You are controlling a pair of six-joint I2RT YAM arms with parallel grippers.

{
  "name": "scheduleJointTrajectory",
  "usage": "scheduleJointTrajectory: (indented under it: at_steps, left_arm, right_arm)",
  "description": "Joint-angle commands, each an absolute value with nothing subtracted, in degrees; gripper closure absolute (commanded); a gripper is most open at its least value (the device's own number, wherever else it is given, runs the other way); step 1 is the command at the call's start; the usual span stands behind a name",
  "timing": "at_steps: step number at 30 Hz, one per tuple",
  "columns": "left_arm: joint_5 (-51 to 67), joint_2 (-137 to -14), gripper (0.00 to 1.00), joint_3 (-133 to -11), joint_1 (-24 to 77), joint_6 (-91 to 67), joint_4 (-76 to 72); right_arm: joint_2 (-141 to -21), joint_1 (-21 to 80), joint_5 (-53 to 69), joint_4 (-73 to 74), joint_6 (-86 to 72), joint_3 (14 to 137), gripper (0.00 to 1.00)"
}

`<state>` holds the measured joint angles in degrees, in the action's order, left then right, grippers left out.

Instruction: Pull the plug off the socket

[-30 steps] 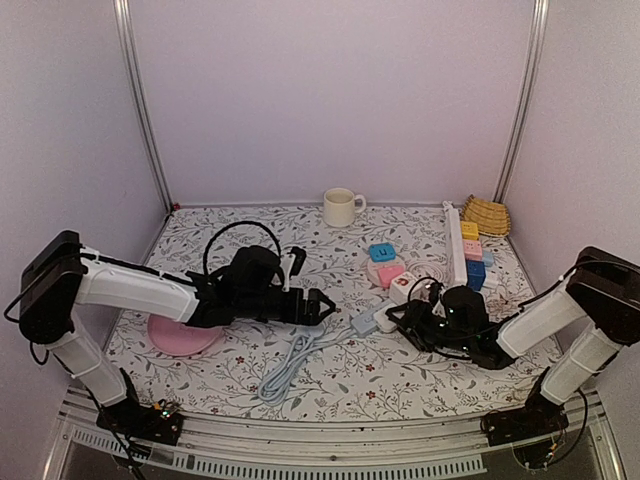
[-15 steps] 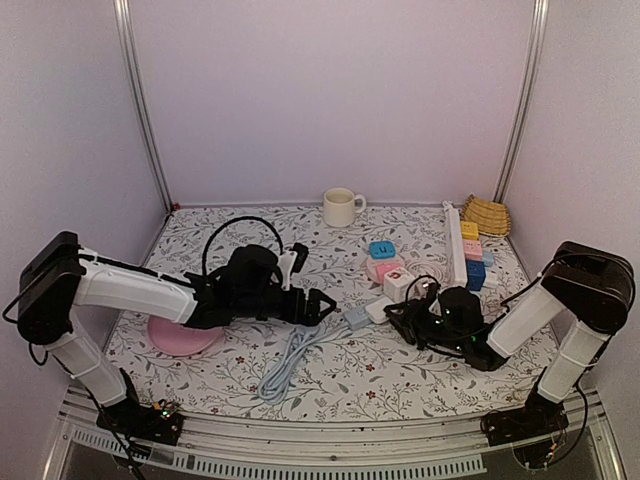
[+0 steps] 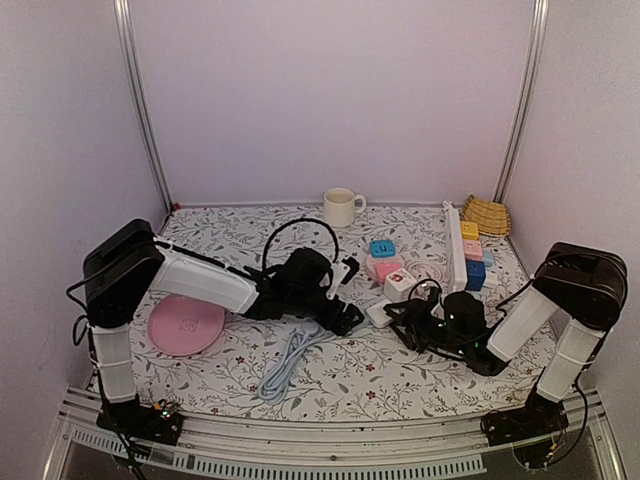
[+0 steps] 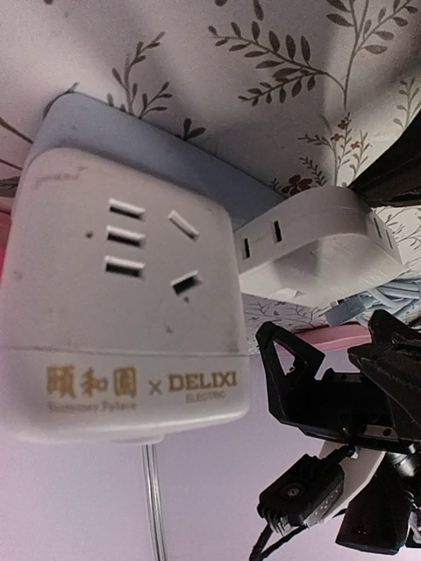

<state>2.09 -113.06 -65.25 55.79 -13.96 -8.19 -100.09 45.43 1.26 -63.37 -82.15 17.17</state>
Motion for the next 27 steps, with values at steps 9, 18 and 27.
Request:
scheduleJointTrajectory:
  at_steps: [9,18,27]
  left_arm:
    - [-1.19,-120.63,0.22,-71.31,59.47,-6.18,-3.68]
    - [-3.79,-122.84,0.43,-73.22,60.39,-5.36,-3.62]
    - [-5.27,-119.08,0.83,-70.20,62.05,-7.84,-6.59]
  right_arm:
    - [-106.59,45.42,3.25,-76.28,-85.22,13.84,0.46]
    - [-107.26,44.98,3.60,-78.75,-85.35,13.25,0.45]
    - [-106.75,44.53,4.29,-78.35,-84.81,14.24,0.46]
